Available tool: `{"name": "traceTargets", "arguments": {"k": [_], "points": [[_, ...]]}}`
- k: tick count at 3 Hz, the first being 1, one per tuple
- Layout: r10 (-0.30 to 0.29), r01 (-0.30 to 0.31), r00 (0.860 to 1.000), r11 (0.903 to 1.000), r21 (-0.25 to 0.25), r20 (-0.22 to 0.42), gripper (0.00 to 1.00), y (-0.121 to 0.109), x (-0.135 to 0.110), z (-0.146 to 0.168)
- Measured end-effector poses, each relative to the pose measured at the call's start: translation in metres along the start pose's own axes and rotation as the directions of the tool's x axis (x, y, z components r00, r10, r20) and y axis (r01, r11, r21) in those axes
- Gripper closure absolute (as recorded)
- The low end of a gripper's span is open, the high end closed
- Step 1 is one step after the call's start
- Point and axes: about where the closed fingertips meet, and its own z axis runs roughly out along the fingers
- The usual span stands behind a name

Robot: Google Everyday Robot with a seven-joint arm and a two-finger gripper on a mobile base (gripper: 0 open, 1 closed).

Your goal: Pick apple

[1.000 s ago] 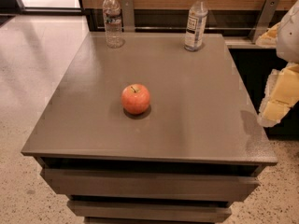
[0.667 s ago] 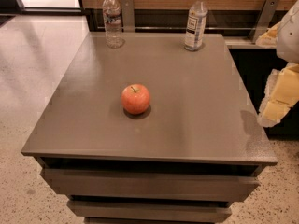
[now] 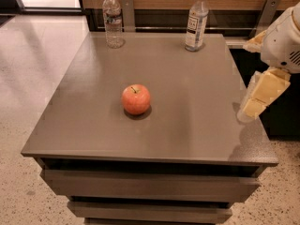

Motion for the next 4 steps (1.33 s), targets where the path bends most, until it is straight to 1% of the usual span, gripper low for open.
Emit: {"name": "traceTargets", "arguments": {"k": [1,2,3,4], "points": [[0.013,-0.01,0.987,0.9997,-0.021,0.158,0.0,-0.008,-0.021,0.032],[0.013,-0.009,0.988,0.9997,-0.021,0.156,0.0,-0.008,-0.021,0.032],[-0.02,0.032,0.976,0.9981,-0.053,0.218,0.0,-0.01,-0.035,0.043],[-0.087,0.122,0.947,0.9877,-0.098,0.309,0.0,-0.01,-0.061,0.067]]}}
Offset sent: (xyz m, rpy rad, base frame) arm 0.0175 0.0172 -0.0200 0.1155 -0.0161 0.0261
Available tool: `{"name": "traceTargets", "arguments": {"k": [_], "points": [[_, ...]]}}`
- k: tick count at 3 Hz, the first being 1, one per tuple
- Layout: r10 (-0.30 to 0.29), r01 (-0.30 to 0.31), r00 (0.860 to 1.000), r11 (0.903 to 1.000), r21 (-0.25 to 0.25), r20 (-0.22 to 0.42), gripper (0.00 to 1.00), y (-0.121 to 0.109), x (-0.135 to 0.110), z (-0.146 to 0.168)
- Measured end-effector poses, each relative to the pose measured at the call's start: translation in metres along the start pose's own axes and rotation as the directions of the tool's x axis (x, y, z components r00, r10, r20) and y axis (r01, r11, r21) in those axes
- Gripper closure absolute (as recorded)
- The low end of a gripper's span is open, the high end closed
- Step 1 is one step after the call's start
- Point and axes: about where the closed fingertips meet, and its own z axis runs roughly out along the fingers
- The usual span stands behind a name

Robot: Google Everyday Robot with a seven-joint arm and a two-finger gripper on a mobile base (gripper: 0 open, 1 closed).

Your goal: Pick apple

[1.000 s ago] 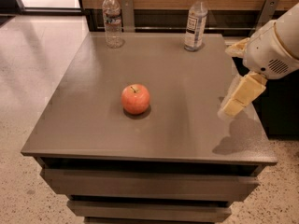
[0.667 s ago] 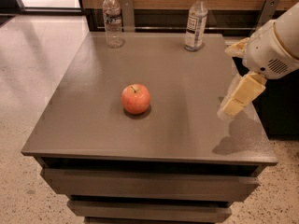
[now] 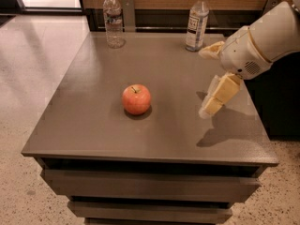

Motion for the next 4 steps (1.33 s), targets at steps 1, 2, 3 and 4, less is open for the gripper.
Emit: {"name": "traceTargets", "arguments": {"k": [1,2,3,4], "points": [[-0.082,0.086,0.994,0.9949,-0.054,0.065,0.0,0.002,-0.019,0.028],[-0.151,0.163,0.981,0.9824,-0.091,0.125,0.0,0.013,-0.039,0.053],[-0.199,0.223,0.963,0.967,-0.124,0.181,0.0,0.02,-0.059,0.078],[-0.218,0.253,0.951,0.9557,-0.15,0.217,0.0,0.021,-0.074,0.099]]}}
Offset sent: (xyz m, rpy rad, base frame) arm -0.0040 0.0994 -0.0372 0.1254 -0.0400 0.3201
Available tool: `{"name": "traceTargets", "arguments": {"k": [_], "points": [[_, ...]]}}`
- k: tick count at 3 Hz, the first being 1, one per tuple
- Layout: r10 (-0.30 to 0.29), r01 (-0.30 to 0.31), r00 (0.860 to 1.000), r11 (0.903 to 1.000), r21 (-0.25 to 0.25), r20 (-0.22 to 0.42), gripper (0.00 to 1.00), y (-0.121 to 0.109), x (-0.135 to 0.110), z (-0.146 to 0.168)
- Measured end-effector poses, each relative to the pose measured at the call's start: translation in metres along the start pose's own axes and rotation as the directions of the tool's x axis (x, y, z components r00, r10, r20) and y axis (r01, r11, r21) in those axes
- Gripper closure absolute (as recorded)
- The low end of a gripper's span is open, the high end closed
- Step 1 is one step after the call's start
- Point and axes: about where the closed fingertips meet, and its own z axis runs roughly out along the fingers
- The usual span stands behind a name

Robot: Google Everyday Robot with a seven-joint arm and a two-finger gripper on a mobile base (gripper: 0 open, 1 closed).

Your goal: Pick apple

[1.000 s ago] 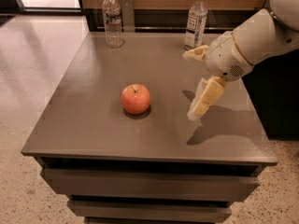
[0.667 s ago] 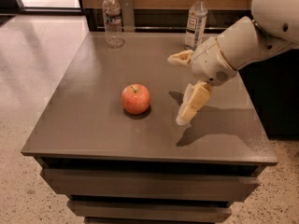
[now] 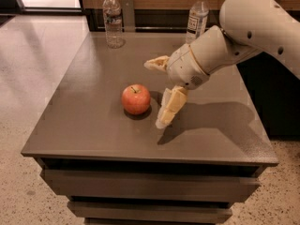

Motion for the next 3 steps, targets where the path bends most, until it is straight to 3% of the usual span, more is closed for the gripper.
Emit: {"name": "traceTargets", "arguments": {"k": [2,3], "points": [[0.026,-0.024,0.999,0.9991,-0.036,0.047,0.0,-0.019,-0.001,0.033],[0.042,-0.039,0.998,0.9981,-0.048,0.055,0.18,-0.023,0.002,0.041]]}}
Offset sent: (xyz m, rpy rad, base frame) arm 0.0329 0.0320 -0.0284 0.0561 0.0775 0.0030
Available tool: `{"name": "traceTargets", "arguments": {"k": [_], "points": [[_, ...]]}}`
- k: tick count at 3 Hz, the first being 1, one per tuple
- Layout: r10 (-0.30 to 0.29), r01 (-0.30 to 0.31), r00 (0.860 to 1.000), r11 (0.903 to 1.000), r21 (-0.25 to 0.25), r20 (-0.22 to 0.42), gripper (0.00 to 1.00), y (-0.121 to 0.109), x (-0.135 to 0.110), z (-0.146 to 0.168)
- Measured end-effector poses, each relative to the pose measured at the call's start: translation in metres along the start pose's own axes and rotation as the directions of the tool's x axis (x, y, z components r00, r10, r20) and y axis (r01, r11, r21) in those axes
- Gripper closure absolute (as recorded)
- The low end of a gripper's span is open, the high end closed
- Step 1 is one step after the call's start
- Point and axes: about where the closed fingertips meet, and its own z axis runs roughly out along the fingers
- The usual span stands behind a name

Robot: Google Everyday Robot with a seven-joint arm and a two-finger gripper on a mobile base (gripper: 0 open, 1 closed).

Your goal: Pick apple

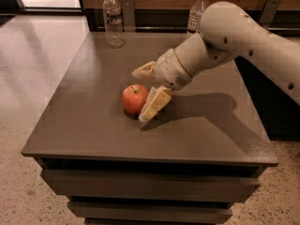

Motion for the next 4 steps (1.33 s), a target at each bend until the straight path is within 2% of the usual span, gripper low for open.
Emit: {"name": "traceTargets", "arguments": {"k": [2,3,4], "points": [[0.011,-0.011,1.0,0.9998,-0.014,0.007,0.64,-0.005,0.002,0.006],[-0.003,0.003,1.0,1.0,-0.001,0.02,0.88,-0.007,-0.006,-0.003],[-0.035,0.033,0.998,0.9989,0.034,0.047,1.0,-0.01,-0.022,-0.022]]}}
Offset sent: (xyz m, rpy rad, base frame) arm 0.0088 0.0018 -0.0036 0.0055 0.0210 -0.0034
